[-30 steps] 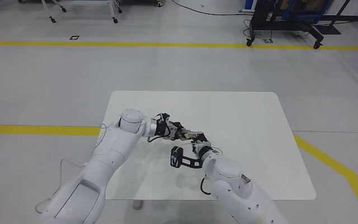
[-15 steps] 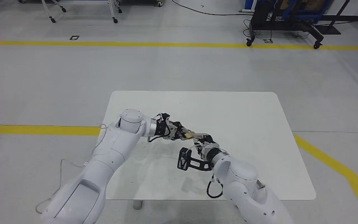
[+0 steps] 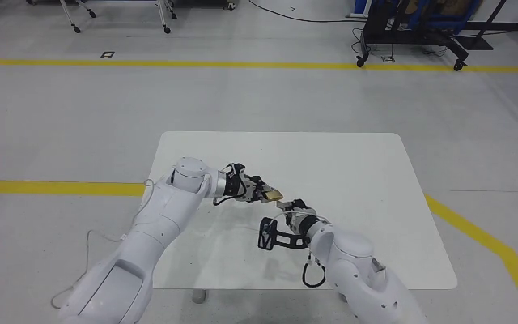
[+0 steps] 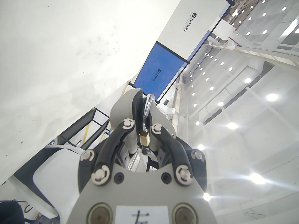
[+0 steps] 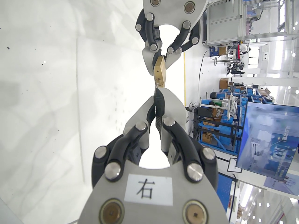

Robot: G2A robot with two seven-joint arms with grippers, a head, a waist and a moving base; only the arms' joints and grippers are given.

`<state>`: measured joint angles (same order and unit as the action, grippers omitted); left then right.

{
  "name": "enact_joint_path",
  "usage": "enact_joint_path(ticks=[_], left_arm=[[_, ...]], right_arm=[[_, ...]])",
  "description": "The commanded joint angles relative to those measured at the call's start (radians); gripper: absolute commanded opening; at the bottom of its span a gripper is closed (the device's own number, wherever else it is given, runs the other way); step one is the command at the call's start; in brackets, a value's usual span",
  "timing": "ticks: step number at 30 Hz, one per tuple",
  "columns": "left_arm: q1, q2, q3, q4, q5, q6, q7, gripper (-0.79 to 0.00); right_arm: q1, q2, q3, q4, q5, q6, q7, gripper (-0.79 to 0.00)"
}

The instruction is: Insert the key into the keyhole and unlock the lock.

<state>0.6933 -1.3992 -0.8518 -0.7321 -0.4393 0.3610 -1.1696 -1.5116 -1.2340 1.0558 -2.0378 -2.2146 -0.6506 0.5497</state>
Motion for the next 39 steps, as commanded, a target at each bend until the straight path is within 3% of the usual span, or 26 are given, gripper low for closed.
enact_joint_path(ticks=[1,5,6,7,19,23,27,31,36,37,38,39], left_arm=[[0.0,0.0,0.0,-0.001,0.001,-0.002,-0.001,-0.785],[0.001,0.001,-0.001,-0.002,-0.002,-0.008,0.002,-0.785],[0.001,0.001,-0.003,-0.004,-0.003,-0.013,0.005,-0.785],[0.003,0.001,-0.007,-0.006,-0.007,-0.023,0.01,-0.785],[0.046,0.028,-0.065,-0.113,0.061,-0.217,0.164,-0.785],[0.077,0.043,-0.101,-0.187,0.095,-0.329,0.218,-0.785],[0.115,0.058,-0.147,-0.244,0.085,-0.402,0.229,-0.785],[0.142,0.064,-0.161,-0.276,0.071,-0.403,0.216,-0.785],[0.143,0.062,-0.148,-0.279,0.076,-0.37,0.212,-0.785],[0.143,0.061,-0.146,-0.279,0.076,-0.37,0.212,-0.785],[0.143,0.061,-0.145,-0.279,0.077,-0.369,0.212,-0.785],[0.143,0.06,-0.142,-0.277,0.075,-0.365,0.21,-0.785]], right_arm=[[0.012,-0.003,-0.003,0.012,0.015,0.007,0.008,-0.785],[0.024,-0.008,-0.001,0.021,0.053,0.023,0.013,-0.785],[0.024,-0.008,0.005,0.021,0.06,0.033,0.018,-0.483],[0.023,-0.009,0.012,0.019,0.039,0.055,0.046,0.0],[0.02,-0.009,0.007,0.016,0.034,0.059,0.05,0.0],[-0.011,-0.007,0.106,0.017,0.211,0.172,-0.119,0.0],[-0.066,0.004,0.232,0.046,0.406,0.191,-0.377,0.0],[-0.084,0.012,0.258,0.085,0.405,0.176,-0.492,0.0],[-0.049,0.012,0.195,0.113,0.276,0.212,-0.487,-0.185],[-0.041,0.011,0.186,0.121,0.265,0.221,-0.481,-0.24],[-0.033,0.01,0.177,0.128,0.257,0.226,-0.48,-0.36],[-0.026,0.009,0.171,0.134,0.253,0.229,-0.48,-0.406]])
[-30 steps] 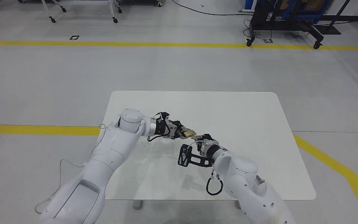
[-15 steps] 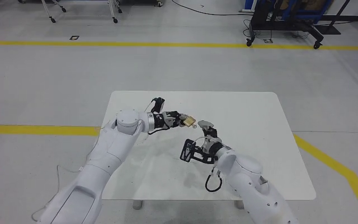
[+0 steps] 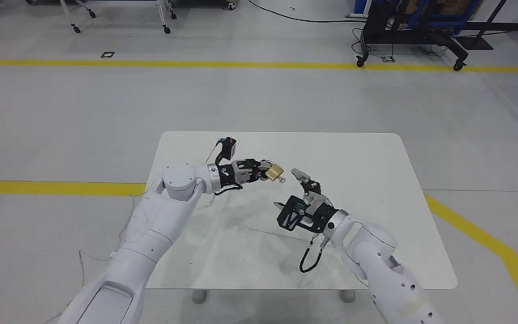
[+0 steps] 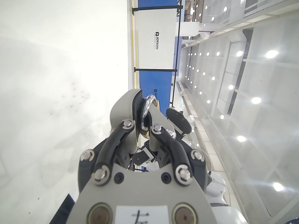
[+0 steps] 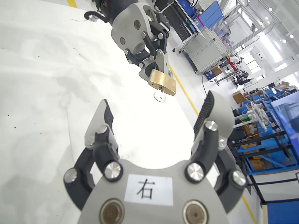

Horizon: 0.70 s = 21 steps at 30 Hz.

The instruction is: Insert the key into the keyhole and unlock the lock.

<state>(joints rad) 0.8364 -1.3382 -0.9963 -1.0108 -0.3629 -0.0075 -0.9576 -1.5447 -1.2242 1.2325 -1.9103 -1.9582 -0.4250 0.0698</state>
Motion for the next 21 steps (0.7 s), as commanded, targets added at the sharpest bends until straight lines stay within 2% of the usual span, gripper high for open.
enact_joint_path(ticks=[1,5,12,13,14,15,21], left_arm=[[0.0,-0.001,0.003,0.003,-0.004,0.007,-0.004,-0.785],[-0.003,-0.003,0.008,0.008,-0.006,0.009,-0.007,-0.785],[-0.006,-0.005,0.018,0.01,-0.002,0.012,-0.011,-0.785],[-0.006,-0.006,0.02,0.011,-0.001,0.012,-0.011,-0.785],[-0.007,-0.006,0.021,0.011,-0.001,0.012,-0.012,-0.785],[-0.007,-0.006,0.021,0.011,-0.001,0.011,-0.012,-0.785],[-0.01,-0.006,0.021,0.014,0.001,0.009,-0.016,-0.785]], right_arm=[[0.013,-0.001,-0.01,0.013,-0.009,0.011,0.002,-0.419],[0.024,-0.003,-0.031,0.024,-0.047,0.047,0.022,-0.486],[0.026,-0.003,-0.048,0.027,-0.073,0.073,0.039,-0.499],[0.027,-0.003,-0.049,0.027,-0.074,0.073,0.039,-0.554],[0.028,-0.003,-0.051,0.029,-0.074,0.072,0.04,-0.696],[0.029,-0.003,-0.051,0.029,-0.073,0.072,0.04,-0.785],[0.03,-0.003,-0.053,0.034,-0.061,0.08,0.041,-0.785]])
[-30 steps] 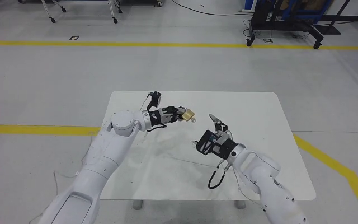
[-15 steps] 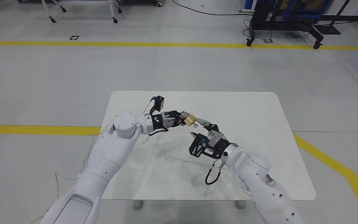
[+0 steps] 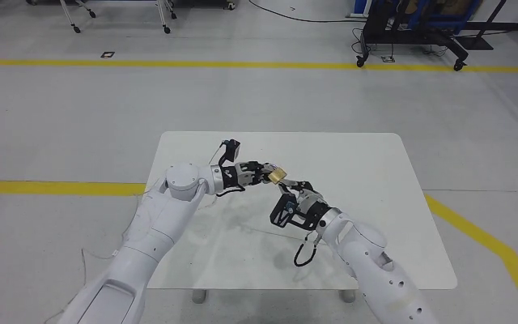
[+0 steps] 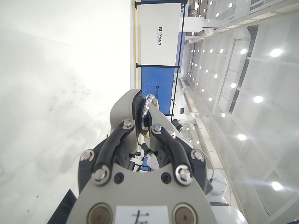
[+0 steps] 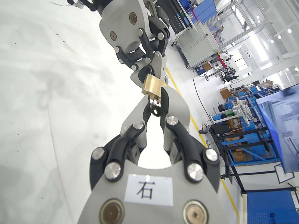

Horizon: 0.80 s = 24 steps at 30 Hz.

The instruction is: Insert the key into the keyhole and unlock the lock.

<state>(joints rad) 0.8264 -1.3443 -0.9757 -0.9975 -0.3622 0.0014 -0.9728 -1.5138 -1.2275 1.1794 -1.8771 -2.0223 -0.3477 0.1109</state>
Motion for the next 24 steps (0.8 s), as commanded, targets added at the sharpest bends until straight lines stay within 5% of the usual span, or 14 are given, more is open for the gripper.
enact_joint_path(ticks=[1,13,15,17,18,19,22,24], left_arm=[[-0.001,0.0,0.0,0.0,0.002,0.0,-0.002,-0.785],[-0.001,0.002,0.004,-0.01,0.021,-0.027,-0.015,-0.785],[-0.001,0.002,0.004,-0.01,0.019,-0.027,-0.017,-0.785],[-0.001,0.002,0.004,-0.009,0.018,-0.026,-0.02,-0.785],[-0.001,0.002,0.004,-0.008,0.016,-0.025,-0.02,-0.785],[-0.001,0.002,0.004,-0.008,0.015,-0.025,-0.021,-0.785],[-0.002,0.001,0.003,-0.006,0.009,-0.023,-0.021,-0.785],[-0.002,0.001,0.002,-0.005,0.008,-0.022,-0.022,-0.785]], right_arm=[[-0.001,0.0,0.001,0.003,0.011,0.003,-0.001,-0.785],[0.004,0.003,0.05,0.031,0.183,-0.056,-0.035,-0.782],[0.002,0.004,0.05,0.029,0.179,-0.06,-0.039,-0.548],[-0.003,0.006,0.051,0.025,0.178,-0.063,-0.047,-0.397],[-0.005,0.007,0.054,0.024,0.177,-0.065,-0.052,-0.237],[-0.008,0.008,0.058,0.022,0.179,-0.066,-0.056,-0.203],[-0.019,0.012,0.071,0.016,0.183,-0.073,-0.073,-0.249],[-0.03,0.015,0.082,0.006,0.186,-0.078,-0.083,-0.394]])
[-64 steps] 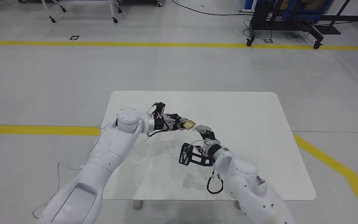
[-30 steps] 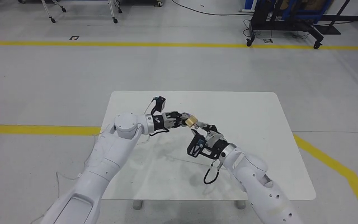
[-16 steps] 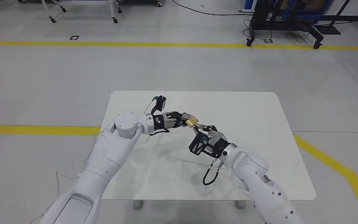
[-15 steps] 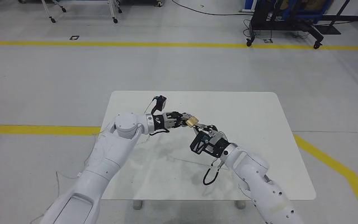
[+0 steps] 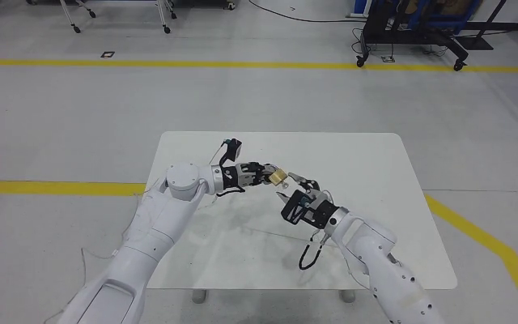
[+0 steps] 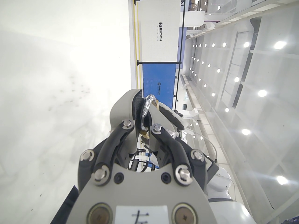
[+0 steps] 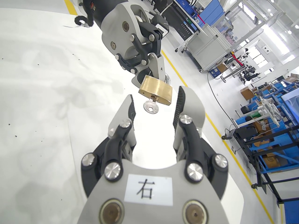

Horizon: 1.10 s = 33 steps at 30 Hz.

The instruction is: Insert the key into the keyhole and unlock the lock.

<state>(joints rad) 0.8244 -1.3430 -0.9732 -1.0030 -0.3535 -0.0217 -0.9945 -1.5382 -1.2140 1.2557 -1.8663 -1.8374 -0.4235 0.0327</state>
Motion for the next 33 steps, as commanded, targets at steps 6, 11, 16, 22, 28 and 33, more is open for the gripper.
enact_joint_path(ticks=[6,11,16,22,28,33], left_arm=[[-0.001,0.0,-0.002,0.004,-0.004,0.004,0.003,-0.785],[-0.004,0.001,-0.008,0.008,-0.005,-0.005,0.009,-0.785],[-0.004,0.003,-0.009,0.004,0.007,-0.021,0.007,-0.785],[-0.004,0.004,-0.002,-0.005,0.015,-0.036,-0.035,-0.785],[-0.003,0.004,0.004,-0.007,0.009,-0.032,-0.058,-0.785],[-0.005,0.002,0.012,-0.005,0.001,-0.031,-0.072,-0.785]], right_arm=[[-0.048,0.011,0.035,-0.039,0.009,-0.025,-0.04,-0.711],[-0.073,0.019,0.061,-0.051,0.036,-0.07,-0.072,-0.785],[-0.074,0.03,0.098,-0.04,0.09,-0.158,-0.12,-0.785],[-0.011,0.036,0.109,0.027,0.203,-0.297,-0.102,-0.785],[0.04,0.036,0.09,0.072,0.259,-0.318,-0.059,-0.785],[0.058,0.037,0.078,0.083,0.271,-0.315,-0.04,-0.785]])
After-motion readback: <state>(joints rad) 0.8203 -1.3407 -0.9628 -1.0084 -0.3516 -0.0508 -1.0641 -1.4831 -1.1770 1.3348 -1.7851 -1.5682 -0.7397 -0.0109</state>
